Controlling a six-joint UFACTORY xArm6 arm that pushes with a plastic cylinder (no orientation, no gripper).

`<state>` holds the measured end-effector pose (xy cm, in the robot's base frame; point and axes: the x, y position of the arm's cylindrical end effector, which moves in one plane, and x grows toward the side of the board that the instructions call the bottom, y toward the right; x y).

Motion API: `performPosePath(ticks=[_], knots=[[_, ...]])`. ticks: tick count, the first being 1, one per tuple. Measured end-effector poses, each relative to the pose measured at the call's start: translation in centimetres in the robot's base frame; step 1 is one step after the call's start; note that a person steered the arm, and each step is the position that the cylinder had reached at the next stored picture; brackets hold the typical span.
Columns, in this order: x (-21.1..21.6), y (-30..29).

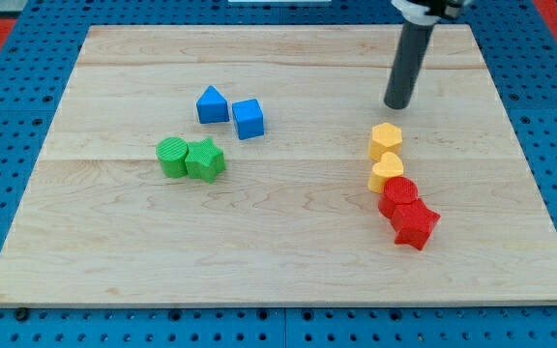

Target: Slide your arm towards the center of the board

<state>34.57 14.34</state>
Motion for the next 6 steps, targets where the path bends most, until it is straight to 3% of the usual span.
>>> performPosePath(ticks=[2,3,5,6], knots=[[-2.8,-2.3],[-3.1,-6.9],[7.0,-8.9],[8.4,-8.9]])
